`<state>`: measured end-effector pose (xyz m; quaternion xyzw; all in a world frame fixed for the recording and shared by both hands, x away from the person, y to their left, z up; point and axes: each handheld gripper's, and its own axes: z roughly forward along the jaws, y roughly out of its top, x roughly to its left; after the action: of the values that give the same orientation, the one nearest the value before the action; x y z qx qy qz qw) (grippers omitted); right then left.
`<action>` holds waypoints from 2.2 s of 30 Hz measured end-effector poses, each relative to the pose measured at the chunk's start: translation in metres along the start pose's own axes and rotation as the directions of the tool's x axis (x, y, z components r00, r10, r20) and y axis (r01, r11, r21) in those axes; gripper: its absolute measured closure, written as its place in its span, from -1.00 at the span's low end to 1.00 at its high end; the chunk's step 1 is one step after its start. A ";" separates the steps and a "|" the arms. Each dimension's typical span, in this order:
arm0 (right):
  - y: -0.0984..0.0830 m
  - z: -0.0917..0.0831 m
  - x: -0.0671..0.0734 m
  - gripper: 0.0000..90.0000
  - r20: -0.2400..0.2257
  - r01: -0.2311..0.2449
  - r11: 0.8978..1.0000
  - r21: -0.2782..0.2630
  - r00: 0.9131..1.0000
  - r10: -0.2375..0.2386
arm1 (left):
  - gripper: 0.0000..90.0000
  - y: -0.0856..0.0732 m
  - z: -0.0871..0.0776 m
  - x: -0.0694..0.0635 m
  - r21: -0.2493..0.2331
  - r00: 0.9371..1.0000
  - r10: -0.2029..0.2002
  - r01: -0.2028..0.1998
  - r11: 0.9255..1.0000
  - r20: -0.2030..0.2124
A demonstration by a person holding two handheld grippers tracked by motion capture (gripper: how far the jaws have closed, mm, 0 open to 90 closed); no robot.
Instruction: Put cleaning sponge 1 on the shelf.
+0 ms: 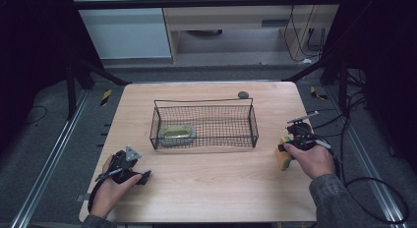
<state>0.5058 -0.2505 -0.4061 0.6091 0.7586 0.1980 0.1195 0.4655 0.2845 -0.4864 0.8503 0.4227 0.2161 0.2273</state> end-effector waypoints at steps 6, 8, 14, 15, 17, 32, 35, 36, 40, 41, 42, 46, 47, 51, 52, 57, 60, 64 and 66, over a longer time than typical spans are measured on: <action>-0.001 0.003 0.000 0.15 0.002 -0.005 1.000 0.010 1.000 0.005 | -0.88 0.000 0.000 -0.001 0.002 1.000 0.004 -0.004 1.000 0.001; -0.001 0.004 -0.001 0.18 0.008 0.001 1.000 0.012 1.000 -0.001 | -0.88 0.000 0.001 -0.001 0.004 1.000 0.006 -0.006 1.000 0.000; -0.002 0.006 -0.001 0.25 0.006 0.003 1.000 0.026 1.000 -0.003 | -0.88 0.001 0.001 -0.001 0.004 1.000 0.007 -0.007 1.000 0.001; -0.002 0.007 -0.001 0.24 0.005 0.004 1.000 0.028 1.000 -0.004 | -0.88 0.001 0.001 -0.001 0.004 1.000 0.007 -0.007 1.000 0.002; -0.002 0.008 -0.001 0.24 0.004 0.008 0.999 0.032 1.000 -0.008 | -0.88 0.001 0.001 -0.001 0.005 1.000 0.008 -0.008 1.000 0.001; 0.000 -0.009 0.002 0.43 -0.017 0.016 0.999 -0.030 1.000 -0.016 | -0.88 0.000 0.002 -0.001 0.006 1.000 0.008 -0.008 1.000 -0.001; 0.004 -0.014 0.007 0.43 -0.014 0.033 0.998 -0.051 0.999 -0.034 | -0.88 0.000 0.002 -0.001 0.007 1.000 0.008 -0.008 1.000 -0.002; 0.005 -0.016 0.009 0.43 -0.012 0.038 0.998 -0.053 0.999 -0.039 | -0.88 0.000 0.002 0.000 0.008 1.000 0.007 -0.007 1.000 -0.001; 0.012 -0.024 0.015 0.43 0.003 0.065 0.994 -0.083 0.998 -0.065 | -0.89 -0.001 0.002 0.000 0.006 1.000 0.000 0.000 1.000 0.003; 0.014 -0.026 0.016 0.43 0.003 0.067 0.994 -0.087 0.998 -0.067 | -0.90 -0.001 0.002 0.001 0.005 1.000 0.001 -0.001 1.000 0.003; 0.016 -0.029 0.018 0.43 0.003 0.073 0.993 -0.095 0.997 -0.073 | -0.90 -0.001 0.002 0.001 0.005 1.000 0.000 0.000 1.000 0.003; 0.023 -0.040 0.025 0.43 0.001 0.096 0.987 -0.126 0.995 -0.097 | -0.90 -0.001 0.003 0.001 0.001 1.000 -0.005 0.005 1.000 0.007; 0.025 -0.044 0.027 0.43 0.001 0.102 0.985 -0.136 0.995 -0.103 | -0.90 -0.001 0.003 0.002 0.000 1.000 -0.009 0.009 1.000 0.010; 0.034 -0.056 0.034 0.43 0.008 0.131 0.976 -0.175 0.991 -0.132 | -0.91 -0.002 0.003 0.002 -0.004 1.000 -0.016 0.016 1.000 0.012; 0.037 -0.059 0.036 0.43 0.012 0.138 0.973 -0.183 0.990 -0.138 | -0.91 -0.002 0.003 0.002 -0.004 1.000 -0.016 0.016 1.000 0.012; 0.047 -0.070 0.045 0.43 0.018 0.152 0.961 -0.230 0.988 -0.152 | -0.92 -0.002 0.004 0.002 -0.006 1.000 -0.019 0.019 1.000 0.014; 0.053 -0.074 0.051 0.43 0.017 0.169 0.957 -0.236 0.985 -0.170 | -0.92 -0.002 0.004 0.003 -0.005 1.000 -0.020 0.020 1.000 0.015; 0.060 -0.076 0.056 0.43 0.024 0.198 0.953 -0.229 0.980 -0.197 | -0.92 -0.002 0.004 0.002 -0.010 1.000 -0.026 0.026 1.000 0.015; 0.065 -0.078 0.059 0.43 0.032 0.216 0.949 -0.229 0.976 -0.214 | -0.93 -0.002 0.004 0.003 -0.009 0.999 -0.029 0.029 1.000 0.016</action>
<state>0.5162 -0.1933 -0.3041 0.5054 0.7918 0.2689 0.2129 0.4678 0.2871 -0.4907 0.8447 0.4321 0.2082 0.2377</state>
